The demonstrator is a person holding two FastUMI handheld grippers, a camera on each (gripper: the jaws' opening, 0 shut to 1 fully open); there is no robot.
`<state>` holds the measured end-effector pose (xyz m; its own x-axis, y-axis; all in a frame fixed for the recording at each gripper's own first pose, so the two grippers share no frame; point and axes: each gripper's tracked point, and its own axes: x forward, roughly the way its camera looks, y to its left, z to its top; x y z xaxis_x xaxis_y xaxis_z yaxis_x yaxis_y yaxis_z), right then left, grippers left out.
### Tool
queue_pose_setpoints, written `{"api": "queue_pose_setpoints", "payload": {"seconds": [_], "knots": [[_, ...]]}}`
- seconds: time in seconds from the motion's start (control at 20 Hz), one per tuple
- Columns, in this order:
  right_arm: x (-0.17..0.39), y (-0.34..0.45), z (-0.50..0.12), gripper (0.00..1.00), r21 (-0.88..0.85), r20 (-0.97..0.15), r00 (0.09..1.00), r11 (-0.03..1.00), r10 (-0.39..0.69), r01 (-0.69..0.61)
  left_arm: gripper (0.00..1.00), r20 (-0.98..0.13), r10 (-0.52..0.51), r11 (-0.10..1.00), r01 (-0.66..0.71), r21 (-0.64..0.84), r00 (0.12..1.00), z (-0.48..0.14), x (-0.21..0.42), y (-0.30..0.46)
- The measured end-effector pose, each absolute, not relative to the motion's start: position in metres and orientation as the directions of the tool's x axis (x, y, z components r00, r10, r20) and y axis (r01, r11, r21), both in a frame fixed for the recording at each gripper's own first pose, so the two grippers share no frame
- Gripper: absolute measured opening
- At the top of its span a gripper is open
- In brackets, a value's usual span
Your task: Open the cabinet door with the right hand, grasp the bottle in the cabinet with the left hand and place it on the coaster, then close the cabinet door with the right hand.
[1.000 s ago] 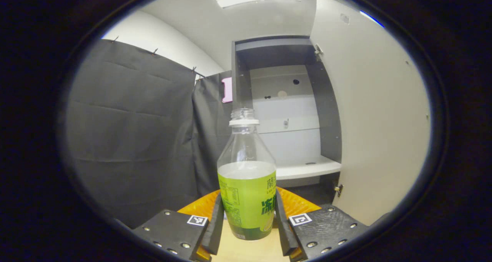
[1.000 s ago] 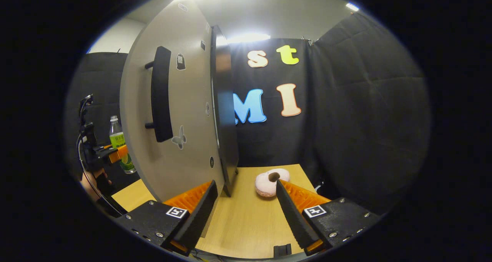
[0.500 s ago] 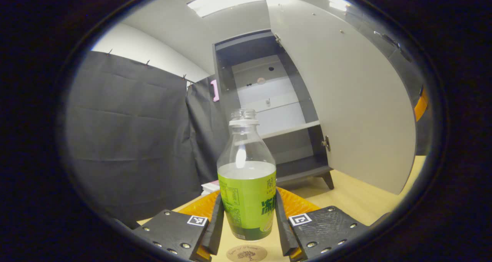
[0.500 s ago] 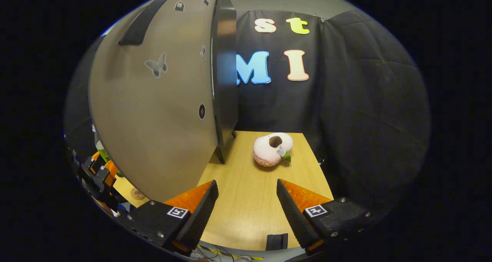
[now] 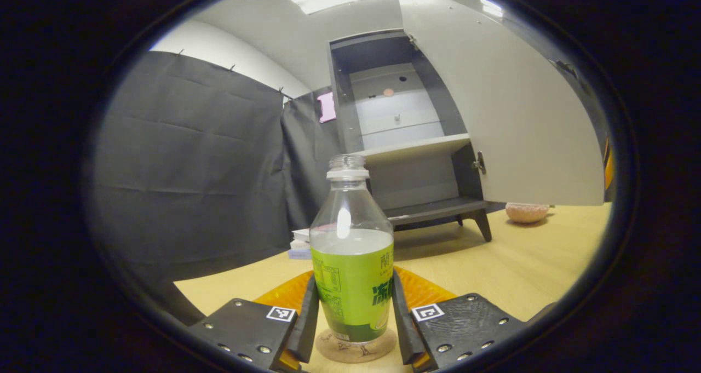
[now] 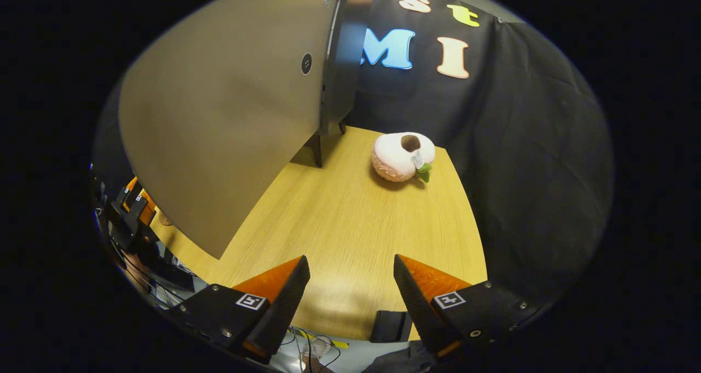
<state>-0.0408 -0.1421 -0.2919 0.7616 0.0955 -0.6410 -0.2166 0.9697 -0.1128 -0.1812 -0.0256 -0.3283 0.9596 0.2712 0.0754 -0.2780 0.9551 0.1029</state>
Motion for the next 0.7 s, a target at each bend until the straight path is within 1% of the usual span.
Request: {"api": "queue_pose_setpoints", "payload": {"seconds": [0.05, 0.1, 0.15, 0.2, 0.3, 0.35, 0.45, 0.65, 0.7], "knots": [[-0.042, -0.138, -0.294, 0.95, -0.113, -0.647, 0.756, 0.967, 0.103, -0.229, 0.61, 0.076, 0.269, 0.956, -0.275, 0.098, 0.96, -0.332, -0.183, -0.026], [-0.045, -0.136, -0.303, 0.95, -0.116, -0.668, 0.738, 0.965, 0.098, -0.234, 0.66, 0.071, 0.272, 0.956, -0.278, 0.093, 0.96, -0.337, -0.186, -0.027], [-0.05, -0.134, -0.311, 0.95, -0.108, -0.698, 0.71, 0.966, 0.096, -0.237, 0.62, 0.086, 0.273, 0.955, -0.28, 0.098, 0.958, -0.335, -0.187, -0.026], [-0.054, -0.132, -0.316, 0.96, -0.088, -0.719, 0.689, 0.97, 0.096, -0.227, 0.64, 0.085, 0.274, 0.955, -0.282, 0.096, 0.958, -0.334, -0.186, -0.028], [-0.052, -0.128, -0.312, 0.96, -0.066, -0.718, 0.689, 0.975, 0.103, -0.214, 0.66, 0.073, 0.293, 0.95, -0.299, 0.09, 0.953, -0.336, -0.184, -0.026], [-0.051, -0.127, -0.308, 0.95, -0.075, -0.711, 0.696, 0.972, 0.103, -0.221, 0.64, 0.072, 0.301, 0.948, -0.306, 0.088, 0.951, -0.336, -0.186, -0.027], [-0.051, -0.126, -0.308, 0.96, -0.092, -0.704, 0.702, 0.966, 0.109, -0.243, 0.64, 0.074, 0.31, 0.944, -0.316, 0.093, 0.948, -0.335, -0.188, -0.027], [-0.058, -0.124, -0.318, 0.94, -0.079, -0.73, 0.672, 0.961, 0.124, -0.263, 0.69, 0.065, 0.308, 0.945, -0.313, 0.098, 0.949, -0.336, -0.188, -0.027], [-0.06, -0.123, -0.318, 0.92, -0.075, -0.734, 0.666, 0.959, 0.131, -0.272, 0.79, 0.061, 0.315, 0.942, -0.32, 0.102, 0.947, -0.339, -0.187, -0.027]]}}
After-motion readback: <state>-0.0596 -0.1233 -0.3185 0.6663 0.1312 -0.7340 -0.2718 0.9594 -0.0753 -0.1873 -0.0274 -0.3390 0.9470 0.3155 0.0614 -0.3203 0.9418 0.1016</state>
